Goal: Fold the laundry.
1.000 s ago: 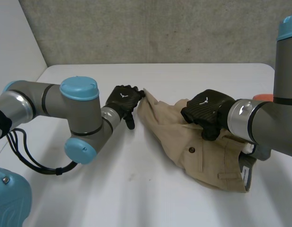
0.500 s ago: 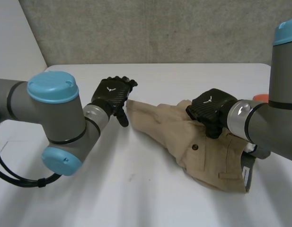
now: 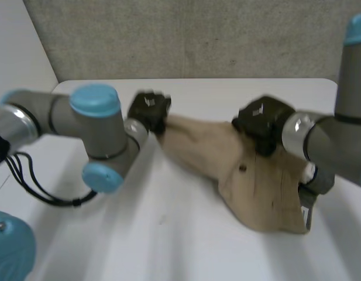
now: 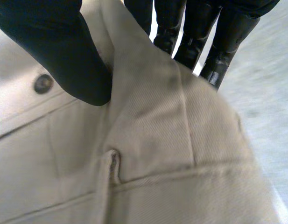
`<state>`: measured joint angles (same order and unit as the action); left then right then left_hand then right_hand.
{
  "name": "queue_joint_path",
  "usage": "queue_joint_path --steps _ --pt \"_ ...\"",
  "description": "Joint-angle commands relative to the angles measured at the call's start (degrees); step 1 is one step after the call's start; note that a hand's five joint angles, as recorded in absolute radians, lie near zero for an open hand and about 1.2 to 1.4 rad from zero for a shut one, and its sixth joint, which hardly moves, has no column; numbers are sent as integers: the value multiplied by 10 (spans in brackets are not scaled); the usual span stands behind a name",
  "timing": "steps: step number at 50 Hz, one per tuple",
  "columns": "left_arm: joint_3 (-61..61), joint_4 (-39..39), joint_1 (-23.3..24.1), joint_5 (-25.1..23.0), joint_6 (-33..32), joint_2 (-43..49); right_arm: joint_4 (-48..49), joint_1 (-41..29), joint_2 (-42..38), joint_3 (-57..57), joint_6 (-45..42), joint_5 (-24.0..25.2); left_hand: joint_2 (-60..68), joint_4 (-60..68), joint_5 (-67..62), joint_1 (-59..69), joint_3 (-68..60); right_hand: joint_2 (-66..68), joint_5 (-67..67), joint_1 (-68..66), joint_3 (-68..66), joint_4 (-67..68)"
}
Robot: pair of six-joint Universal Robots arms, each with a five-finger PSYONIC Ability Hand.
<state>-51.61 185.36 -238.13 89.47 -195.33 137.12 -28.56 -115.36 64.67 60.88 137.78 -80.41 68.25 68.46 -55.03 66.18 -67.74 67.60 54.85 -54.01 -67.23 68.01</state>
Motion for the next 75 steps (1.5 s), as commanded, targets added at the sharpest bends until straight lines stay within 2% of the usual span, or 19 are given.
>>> queue_joint_path --steps 1,4,5,7,8,12,16,24,32,34,37,39,42,46,50,58,69,73,75 --pt "97 120 -10 10 -16 -59 157 -7 -71 -251 -61 -72 118 115 -150 138 -123 124 151 -260 -128 120" --pt "102 168 -10 39 -18 -90 238 -5 -65 -263 -61 -60 118 115 -150 138 -123 124 151 -260 -128 120" --pt "99 193 -12 63 -17 -115 296 -2 -60 -256 -59 -43 118 115 -150 138 -123 124 151 -260 -128 120" --pt "93 199 -10 76 -16 -129 340 0 -50 -242 -60 -24 118 115 -150 138 -123 124 151 -260 -128 120" --pt "87 199 -8 82 -16 -133 362 1 -34 -217 -59 2 118 115 -150 138 -123 124 151 -260 -128 120" --pt "6 193 -9 83 -17 -163 363 1 0 -142 -58 62 118 115 -150 138 -123 124 151 -260 -128 120" --pt "-98 192 -10 81 -19 -208 358 2 9 -58 -59 99 118 115 -150 138 -123 124 151 -260 -128 120" --pt "-273 150 -4 83 -15 -218 324 -4 -3 100 -54 107 118 115 -150 138 -123 124 151 -260 -128 120" --pt "-333 65 26 91 -9 -188 302 -3 -38 195 -41 94 118 115 -150 138 -123 59 87 -195 -63 55" --pt "-338 54 25 101 -1 -191 301 0 -37 203 -18 85 118 115 -150 138 -123 -18 9 -118 14 -22" --pt "-343 45 24 109 6 -206 297 0 -33 216 48 61 118 115 -150 138 -123 -353 -326 218 350 -358" --pt "-350 26 26 109 17 -236 287 3 -19 222 92 47 118 115 -150 138 -123 -472 -444 336 468 -476" --pt "-354 18 28 109 28 -252 272 24 16 230 157 43 118 115 -150 138 -123 -501 -474 365 497 -505" --pt "-358 11 30 109 46 -266 264 81 54 259 248 54 118 115 -150 138 -123 -493 -465 357 489 -497" --pt "-357 1 31 108 63 -266 263 130 79 297 305 91 118 115 -150 138 -123 -466 -438 330 462 -470" --pt "-353 1 37 108 68 -266 290 180 83 367 308 150 118 115 -150 138 -123 -447 -420 311 444 -451" --pt "-352 1 46 108 69 -264 386 182 78 403 309 151 118 115 -150 138 -123 -390 -363 254 386 -394" --pt "-355 1 46 108 69 -261 408 177 51 393 310 150 118 115 -150 138 -123 -278 -250 142 274 -282" --pt "-354 1 44 108 69 -260 423 170 35 384 308 148 118 115 -150 138 -123 -71 -44 -64 68 -76"
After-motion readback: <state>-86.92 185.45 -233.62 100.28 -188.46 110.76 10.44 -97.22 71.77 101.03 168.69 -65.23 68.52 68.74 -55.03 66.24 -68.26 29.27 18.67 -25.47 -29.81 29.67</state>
